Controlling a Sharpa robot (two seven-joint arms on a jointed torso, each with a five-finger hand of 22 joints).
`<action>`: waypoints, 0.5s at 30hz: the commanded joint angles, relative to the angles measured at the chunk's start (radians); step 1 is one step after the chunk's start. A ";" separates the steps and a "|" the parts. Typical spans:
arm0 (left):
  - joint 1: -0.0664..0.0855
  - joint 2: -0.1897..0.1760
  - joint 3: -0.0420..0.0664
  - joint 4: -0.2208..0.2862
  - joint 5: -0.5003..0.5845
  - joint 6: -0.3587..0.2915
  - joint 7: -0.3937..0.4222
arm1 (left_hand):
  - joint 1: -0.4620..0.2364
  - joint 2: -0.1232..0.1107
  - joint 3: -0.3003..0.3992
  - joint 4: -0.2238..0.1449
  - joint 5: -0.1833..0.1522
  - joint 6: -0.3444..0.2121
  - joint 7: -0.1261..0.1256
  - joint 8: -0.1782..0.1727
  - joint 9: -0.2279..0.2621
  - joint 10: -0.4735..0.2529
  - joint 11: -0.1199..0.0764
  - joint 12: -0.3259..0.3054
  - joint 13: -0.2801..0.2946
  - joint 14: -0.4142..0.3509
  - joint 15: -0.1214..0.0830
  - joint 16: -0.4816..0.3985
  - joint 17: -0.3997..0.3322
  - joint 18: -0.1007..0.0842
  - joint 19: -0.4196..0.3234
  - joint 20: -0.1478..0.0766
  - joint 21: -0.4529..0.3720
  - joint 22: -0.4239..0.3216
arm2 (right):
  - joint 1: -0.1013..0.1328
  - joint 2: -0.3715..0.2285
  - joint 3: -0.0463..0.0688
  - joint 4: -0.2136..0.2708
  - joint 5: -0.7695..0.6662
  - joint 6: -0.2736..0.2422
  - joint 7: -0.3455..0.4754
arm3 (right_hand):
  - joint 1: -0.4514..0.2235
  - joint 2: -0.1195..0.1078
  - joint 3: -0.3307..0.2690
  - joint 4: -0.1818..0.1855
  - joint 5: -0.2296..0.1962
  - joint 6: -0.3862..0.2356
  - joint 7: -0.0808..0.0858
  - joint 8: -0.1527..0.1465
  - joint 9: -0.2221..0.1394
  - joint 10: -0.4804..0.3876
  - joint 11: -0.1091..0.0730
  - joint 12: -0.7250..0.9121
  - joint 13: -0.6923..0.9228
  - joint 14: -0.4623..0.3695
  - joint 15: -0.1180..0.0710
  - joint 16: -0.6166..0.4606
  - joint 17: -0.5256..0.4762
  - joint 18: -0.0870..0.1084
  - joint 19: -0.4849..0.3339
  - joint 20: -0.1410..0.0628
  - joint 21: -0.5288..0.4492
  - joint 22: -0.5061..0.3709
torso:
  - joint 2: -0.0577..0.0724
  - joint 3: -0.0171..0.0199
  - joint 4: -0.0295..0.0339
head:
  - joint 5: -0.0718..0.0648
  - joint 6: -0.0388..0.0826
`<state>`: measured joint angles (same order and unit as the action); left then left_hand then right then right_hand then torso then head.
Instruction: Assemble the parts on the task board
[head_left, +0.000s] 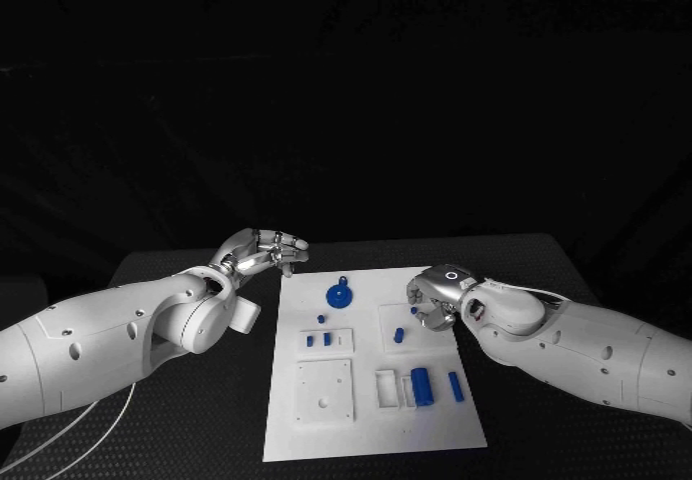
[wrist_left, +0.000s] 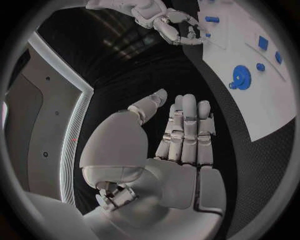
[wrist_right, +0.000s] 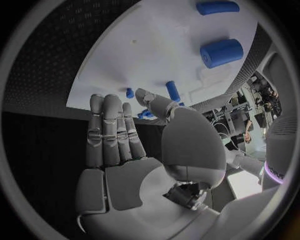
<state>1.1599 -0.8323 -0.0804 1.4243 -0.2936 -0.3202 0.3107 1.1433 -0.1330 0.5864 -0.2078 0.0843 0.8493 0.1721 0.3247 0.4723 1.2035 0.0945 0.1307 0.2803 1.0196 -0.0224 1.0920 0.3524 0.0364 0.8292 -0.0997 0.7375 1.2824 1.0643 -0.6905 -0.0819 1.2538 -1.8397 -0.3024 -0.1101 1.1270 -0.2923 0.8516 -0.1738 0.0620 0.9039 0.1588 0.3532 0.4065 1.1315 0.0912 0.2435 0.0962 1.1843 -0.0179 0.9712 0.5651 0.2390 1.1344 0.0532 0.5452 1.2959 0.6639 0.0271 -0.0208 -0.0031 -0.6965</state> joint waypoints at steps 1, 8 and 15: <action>0.003 -0.001 0.001 0.004 0.014 0.014 0.015 | -0.012 -0.001 -0.003 0.001 -0.002 -0.007 0.001 -0.006 0.001 -0.007 -0.001 -0.003 -0.001 0.002 0.009 -0.005 0.000 0.005 0.007 -0.014 -0.004 -0.002 | -0.005 0.005 -0.001 -0.008 -0.019 0.000 0.002 | 0.007 -0.002 0.007 0.001 -0.004 0.008 -0.001 0.001 -0.001 0.011 0.003 -0.007 0.002 0.006 0.000 0.004 0.002 0.023 0.008 -0.003 0.002 0.002 | 0.000 0.0001 -0.0001 | 0.003 -0.003; 0.006 -0.001 0.001 0.004 0.017 0.014 0.014 | -0.013 -0.001 -0.004 0.002 -0.001 -0.007 0.002 -0.006 0.001 -0.008 -0.001 -0.003 -0.001 0.002 0.009 -0.006 0.000 0.005 0.008 -0.013 -0.005 -0.002 | -0.014 0.018 -0.002 -0.023 -0.010 -0.001 0.008 | 0.012 0.006 0.025 0.013 -0.004 0.020 -0.005 0.005 0.001 0.029 -0.001 -0.012 0.007 0.012 -0.004 0.008 0.009 0.023 0.015 -0.006 0.006 0.008 | 0.000 0.0005 -0.0015 | 0.005 -0.006; 0.007 -0.001 0.001 0.003 0.018 0.014 0.013 | -0.014 0.000 -0.005 0.003 -0.001 -0.008 0.002 -0.006 0.001 -0.008 -0.001 -0.003 -0.001 0.002 0.009 -0.006 0.000 0.005 0.008 -0.013 -0.006 -0.001 | -0.016 0.024 -0.003 -0.030 -0.011 0.005 0.008 | 0.020 0.024 0.039 0.017 -0.008 0.037 -0.012 0.012 0.003 0.051 -0.008 -0.014 0.015 0.020 -0.011 0.016 0.021 0.023 0.025 -0.012 0.015 0.017 | -0.001 0.0018 -0.0018 | 0.007 -0.007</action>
<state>1.1640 -0.8332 -0.0805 1.4247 -0.2844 -0.3188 0.3109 1.1362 -0.1339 0.5864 -0.2078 0.0843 0.8493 0.1721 0.3247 0.4721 1.2034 0.0940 0.1307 0.2803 1.0232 -0.0189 1.0920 0.3525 0.0301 0.8292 -0.0997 0.7375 1.2824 1.0515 -0.6673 -0.0832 1.2255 -1.8408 -0.3049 -0.1078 1.1443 -0.2751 0.8861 -0.1559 0.0581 0.9370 0.1468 0.3598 0.4088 1.1683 0.0734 0.2356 0.1108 1.2026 -0.0250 0.9820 0.5854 0.2390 1.1543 0.0407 0.5553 1.3082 0.6637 0.0280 -0.0222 0.0037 -0.7031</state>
